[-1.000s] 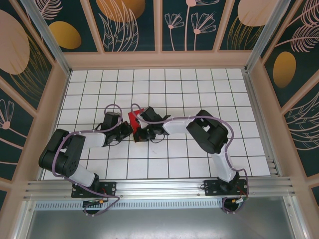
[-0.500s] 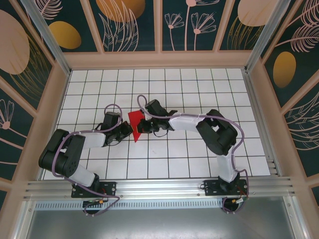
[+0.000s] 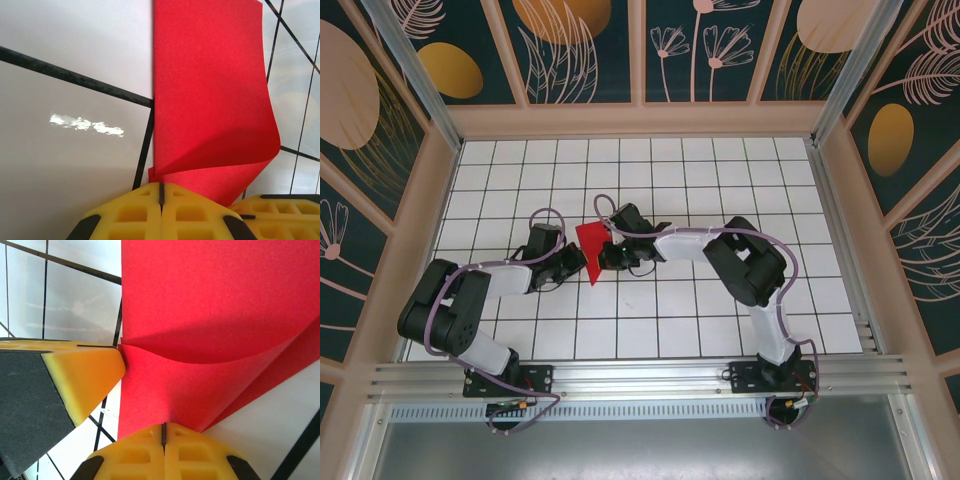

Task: Fold a paper plane with a square sheet of paper (pick it up from the middle)
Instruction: Third fold the triangle at the center of the table.

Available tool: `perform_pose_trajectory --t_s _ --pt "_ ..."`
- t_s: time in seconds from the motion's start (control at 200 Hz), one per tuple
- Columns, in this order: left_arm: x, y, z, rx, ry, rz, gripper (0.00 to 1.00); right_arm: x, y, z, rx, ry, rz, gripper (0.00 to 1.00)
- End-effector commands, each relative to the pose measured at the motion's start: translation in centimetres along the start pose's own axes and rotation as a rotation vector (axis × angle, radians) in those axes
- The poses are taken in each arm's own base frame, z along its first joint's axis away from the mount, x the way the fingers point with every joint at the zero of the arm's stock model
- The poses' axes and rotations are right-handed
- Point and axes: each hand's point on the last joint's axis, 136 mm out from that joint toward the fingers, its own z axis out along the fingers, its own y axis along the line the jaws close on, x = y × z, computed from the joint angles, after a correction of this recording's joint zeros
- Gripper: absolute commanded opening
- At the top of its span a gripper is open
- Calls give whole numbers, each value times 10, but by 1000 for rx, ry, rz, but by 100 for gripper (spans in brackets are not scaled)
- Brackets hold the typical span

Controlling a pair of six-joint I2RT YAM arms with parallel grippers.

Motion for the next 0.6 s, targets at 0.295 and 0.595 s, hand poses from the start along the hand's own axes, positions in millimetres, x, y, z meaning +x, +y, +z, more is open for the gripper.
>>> perform_pose_trajectory --t_s 0.295,0.595 --pt "-15 -45 -28 143 -70 70 14 3 -15 8 42 9 74 4" --pt "25 -47 -35 188 -28 47 20 1 -15 6 42 -6 132 4"
